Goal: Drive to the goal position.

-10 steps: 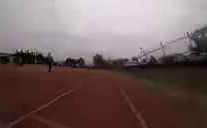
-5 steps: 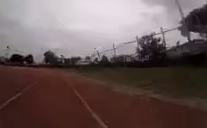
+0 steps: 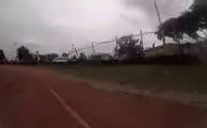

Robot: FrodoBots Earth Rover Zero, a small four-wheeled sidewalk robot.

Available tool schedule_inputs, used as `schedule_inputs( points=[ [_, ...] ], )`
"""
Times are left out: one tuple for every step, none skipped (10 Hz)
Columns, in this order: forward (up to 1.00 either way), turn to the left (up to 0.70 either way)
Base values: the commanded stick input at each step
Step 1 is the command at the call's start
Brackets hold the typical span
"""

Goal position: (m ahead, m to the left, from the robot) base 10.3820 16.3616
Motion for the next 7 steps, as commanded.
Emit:
schedule_inputs(
  points=[
    [0.00, 0.00],
    [0.70, 0.00],
    [0.70, 0.00],
    [0.70, 0.00],
    [0.70, 0.00],
    [0.70, 0.00],
    [0.70, 0.00]
  ],
)
